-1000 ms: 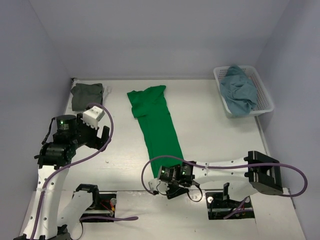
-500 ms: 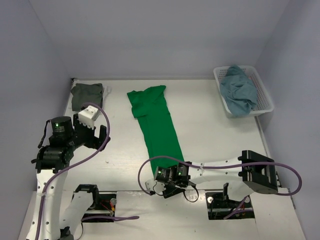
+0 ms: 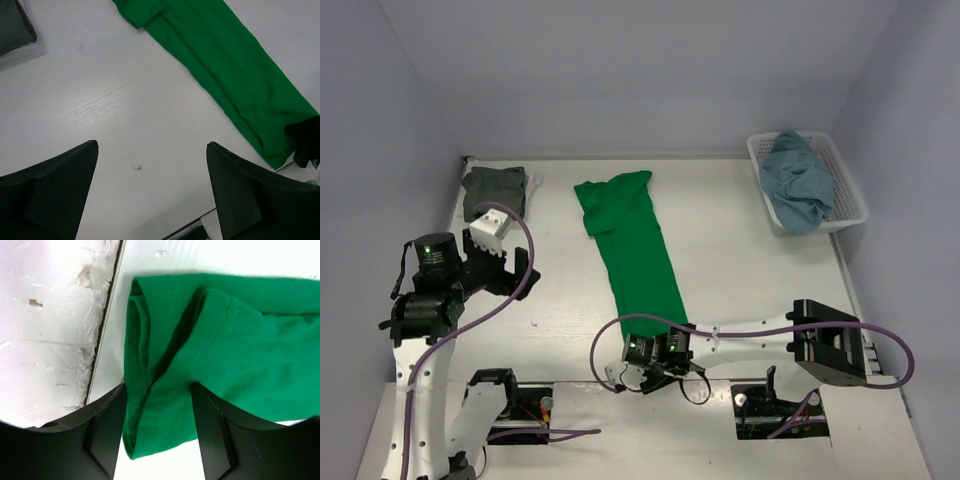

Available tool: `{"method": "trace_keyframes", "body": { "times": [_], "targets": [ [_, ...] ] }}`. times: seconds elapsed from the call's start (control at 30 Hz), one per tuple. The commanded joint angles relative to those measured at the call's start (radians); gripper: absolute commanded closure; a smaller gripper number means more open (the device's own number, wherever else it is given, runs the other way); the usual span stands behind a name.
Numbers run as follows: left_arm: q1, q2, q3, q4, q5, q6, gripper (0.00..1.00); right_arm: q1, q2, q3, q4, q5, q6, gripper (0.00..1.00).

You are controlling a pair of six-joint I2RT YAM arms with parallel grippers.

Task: Fold and stack the t-shirts
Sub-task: Grab the bottom of the folded rectangular tshirt with right arm, then fold the folded rectangular tshirt in 1/3 of the way

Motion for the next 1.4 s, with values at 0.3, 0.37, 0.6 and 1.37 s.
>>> {"method": "trace_keyframes", "body": {
  "times": [0.3, 0.37, 0.6, 1.37],
  "targets": [
    [0.035, -0.003, 0.036, 0.030, 0.089, -0.019, 0.17, -0.005, 0.145, -0.035, 0.101, -0.104, -0.046, 0.76],
    [0.038, -0.004, 0.033, 0.033, 0.097, -0.019, 0.17, -0.005, 0.138, -0.036, 0.102, -0.104, -0.048, 0.89],
    [0.043, -0.004, 0.023, 0.041, 0.101, -0.014, 0.17, -0.005, 0.018, -0.015, 0.058, -0.097, -0.039, 0.95],
    [0.080, -0.027, 0.006, 0.046, 0.131, -0.022, 0.16, -0.310, -0.172, 0.280, -0.046, -0.139, -0.285, 0.98]
  ]
}}
